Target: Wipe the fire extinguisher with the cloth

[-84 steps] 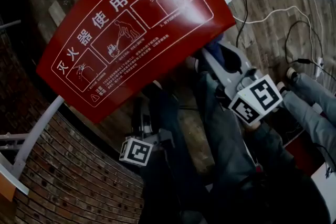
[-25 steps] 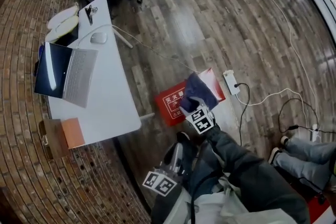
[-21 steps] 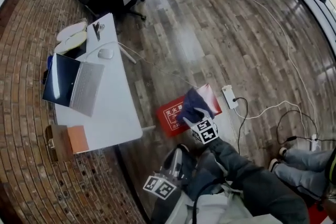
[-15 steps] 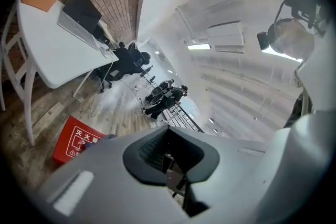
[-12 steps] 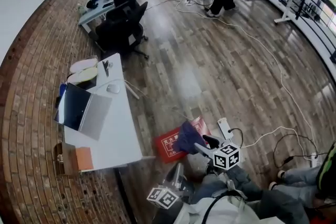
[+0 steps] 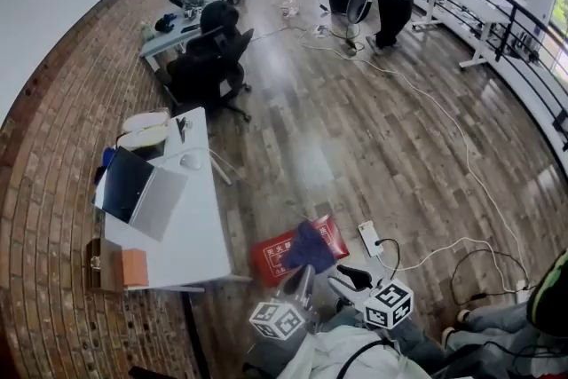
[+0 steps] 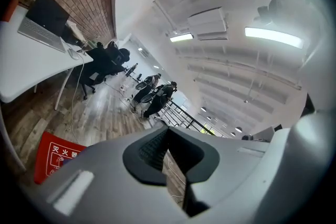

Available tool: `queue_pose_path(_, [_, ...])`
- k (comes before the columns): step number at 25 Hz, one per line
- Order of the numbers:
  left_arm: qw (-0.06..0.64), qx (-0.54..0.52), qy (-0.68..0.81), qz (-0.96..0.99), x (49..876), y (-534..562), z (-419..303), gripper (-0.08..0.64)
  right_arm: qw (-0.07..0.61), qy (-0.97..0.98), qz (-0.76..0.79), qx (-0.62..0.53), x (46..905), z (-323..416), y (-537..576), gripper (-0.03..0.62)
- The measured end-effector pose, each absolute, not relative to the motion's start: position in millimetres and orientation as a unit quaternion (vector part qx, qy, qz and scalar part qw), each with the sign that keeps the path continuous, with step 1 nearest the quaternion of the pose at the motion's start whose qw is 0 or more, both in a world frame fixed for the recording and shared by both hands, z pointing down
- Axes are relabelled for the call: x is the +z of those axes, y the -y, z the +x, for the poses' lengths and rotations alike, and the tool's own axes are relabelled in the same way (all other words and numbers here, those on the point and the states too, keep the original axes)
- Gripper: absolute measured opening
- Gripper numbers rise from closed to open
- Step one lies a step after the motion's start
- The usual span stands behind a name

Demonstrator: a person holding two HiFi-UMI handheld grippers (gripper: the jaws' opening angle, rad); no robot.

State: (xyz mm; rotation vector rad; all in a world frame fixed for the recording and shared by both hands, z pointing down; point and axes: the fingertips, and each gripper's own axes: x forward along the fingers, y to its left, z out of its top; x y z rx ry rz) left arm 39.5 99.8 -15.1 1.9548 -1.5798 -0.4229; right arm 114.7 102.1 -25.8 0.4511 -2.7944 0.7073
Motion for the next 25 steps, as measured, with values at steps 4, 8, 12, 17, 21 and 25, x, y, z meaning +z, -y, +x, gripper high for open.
queue_pose_path(4, [0.289, -0.146, 0.594, 0.737, -14.7, -93.8, 42.3, -0.002, 0.09, 0.95, 0.162, 0.25, -29.5, 123.1, -97.0, 0.013])
queue_pose_path(8, [0.288, -0.146, 0.603, 0.73, -13.6, -102.9, 39.9, -0.002, 0.082, 0.947, 0.176, 0.256, -28.3, 129.2, -90.4, 0.002])
queue_pose_path(12, [0.287, -0.149, 0.615, 0.719, -13.7, -113.3, 36.5, -0.002, 0.093, 0.95, 0.155, 0.254, -24.6, 122.1, -96.9, 0.002])
queue_pose_path(17, [0.286, -0.156, 0.636, 0.7, -12.5, -128.8, 26.2, -0.002, 0.111, 0.954, 0.12, 0.251, -17.9, 107.3, -109.7, 0.002])
queue_pose_path(21, [0.289, -0.156, 0.642, 0.693, -9.1, -134.6, 25.4, -0.002, 0.127, 0.956, 0.105, 0.243, -12.3, 102.5, -115.3, 0.002])
queue_pose_path(25, [0.287, -0.159, 0.643, 0.692, -9.2, -132.9, 27.7, -0.002, 0.136, 0.955, 0.101, 0.242, -8.9, 103.7, -113.3, 0.002])
